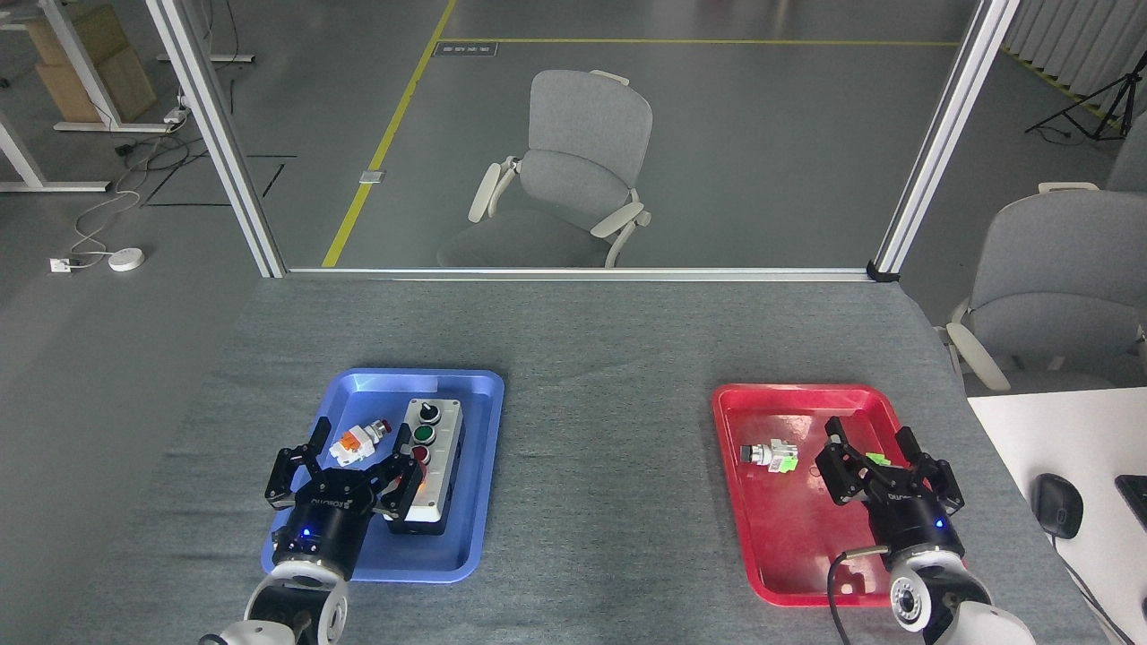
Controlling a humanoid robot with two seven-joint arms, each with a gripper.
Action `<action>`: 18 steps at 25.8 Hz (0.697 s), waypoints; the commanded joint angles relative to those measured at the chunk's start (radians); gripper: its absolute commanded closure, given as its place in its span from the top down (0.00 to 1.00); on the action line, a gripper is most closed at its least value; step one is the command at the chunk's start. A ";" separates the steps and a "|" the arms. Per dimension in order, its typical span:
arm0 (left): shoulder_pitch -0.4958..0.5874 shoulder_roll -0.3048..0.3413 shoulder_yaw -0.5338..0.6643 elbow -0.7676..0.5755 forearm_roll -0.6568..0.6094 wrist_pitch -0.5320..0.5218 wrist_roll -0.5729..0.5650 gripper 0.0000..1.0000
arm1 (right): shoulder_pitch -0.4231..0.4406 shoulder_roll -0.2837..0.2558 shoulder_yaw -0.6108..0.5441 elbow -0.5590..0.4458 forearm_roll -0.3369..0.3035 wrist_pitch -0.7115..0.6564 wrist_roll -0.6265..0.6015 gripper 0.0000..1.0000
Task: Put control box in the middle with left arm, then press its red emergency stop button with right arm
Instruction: 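Lower the left gripper and grasp the near end of the control box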
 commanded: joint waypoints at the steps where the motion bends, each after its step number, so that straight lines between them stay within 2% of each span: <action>1: 0.000 -0.010 -0.099 0.018 -0.009 0.090 0.006 0.98 | 0.000 -0.001 0.000 0.000 0.000 -0.001 0.000 1.00; 4: -0.006 -0.031 -0.141 0.078 -0.015 0.138 0.020 0.98 | 0.000 -0.001 0.000 0.000 0.000 0.001 0.000 1.00; 9: -0.040 -0.065 -0.142 0.199 -0.012 0.136 0.067 0.98 | 0.000 -0.001 0.000 0.000 0.000 -0.001 0.000 1.00; 18: -0.077 -0.069 -0.136 0.295 0.010 0.130 0.106 0.98 | 0.000 -0.006 0.000 0.000 0.000 -0.001 0.000 1.00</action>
